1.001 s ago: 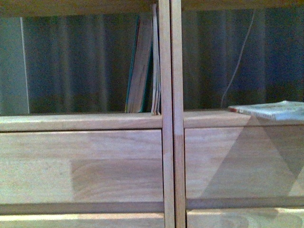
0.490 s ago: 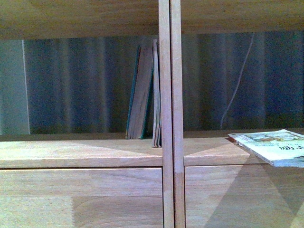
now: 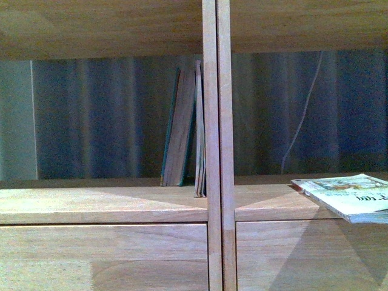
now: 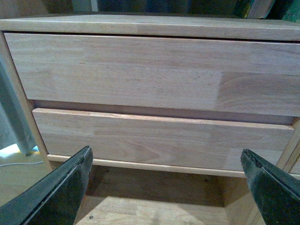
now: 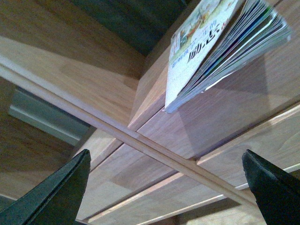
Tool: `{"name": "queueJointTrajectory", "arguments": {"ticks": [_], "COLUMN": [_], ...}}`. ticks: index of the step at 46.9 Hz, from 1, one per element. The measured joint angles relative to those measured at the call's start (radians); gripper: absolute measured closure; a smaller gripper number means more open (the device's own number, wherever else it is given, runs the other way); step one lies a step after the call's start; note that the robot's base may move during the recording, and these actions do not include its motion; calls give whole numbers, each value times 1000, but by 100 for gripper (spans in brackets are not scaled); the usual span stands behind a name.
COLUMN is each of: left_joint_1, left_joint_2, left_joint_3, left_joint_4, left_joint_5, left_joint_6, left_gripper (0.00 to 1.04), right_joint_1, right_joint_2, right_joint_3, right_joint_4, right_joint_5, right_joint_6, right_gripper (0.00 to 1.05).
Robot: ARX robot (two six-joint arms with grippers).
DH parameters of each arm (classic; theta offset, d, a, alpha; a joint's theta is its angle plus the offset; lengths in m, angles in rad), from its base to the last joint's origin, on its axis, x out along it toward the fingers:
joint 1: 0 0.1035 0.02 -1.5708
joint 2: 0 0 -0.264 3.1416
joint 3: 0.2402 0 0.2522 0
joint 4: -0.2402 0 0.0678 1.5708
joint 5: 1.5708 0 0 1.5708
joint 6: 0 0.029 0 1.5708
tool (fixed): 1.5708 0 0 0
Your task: Organize books on shelf
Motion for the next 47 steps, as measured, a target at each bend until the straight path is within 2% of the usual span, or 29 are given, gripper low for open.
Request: {"name": "queueJointTrajectory", "arguments": {"ticks": [9,16,24,39,47], "left_joint_1": [0,0,0,0,0], "left_joint_2": [0,0,0,0,0], "left_joint_3": [0,0,0,0,0], "left_joint_4": [0,0,0,0,0], "left_joint_5": [0,0,0,0,0], "left_joint_6": [0,0,0,0,0], "left_gripper": [7,7,7,7,7], "right_joint_1": [155,178,154,25,-5], "right_joint_2": [286,417,514,659,674], "right_joint_3": [49,93,142,235,251], "right_joint_4": [208,303,375,454,476], "right_joint_5": [111,145,152,152,159], "right_joint_6": [174,245,303,459,526], "right_gripper": [7,7,7,7,7]}}
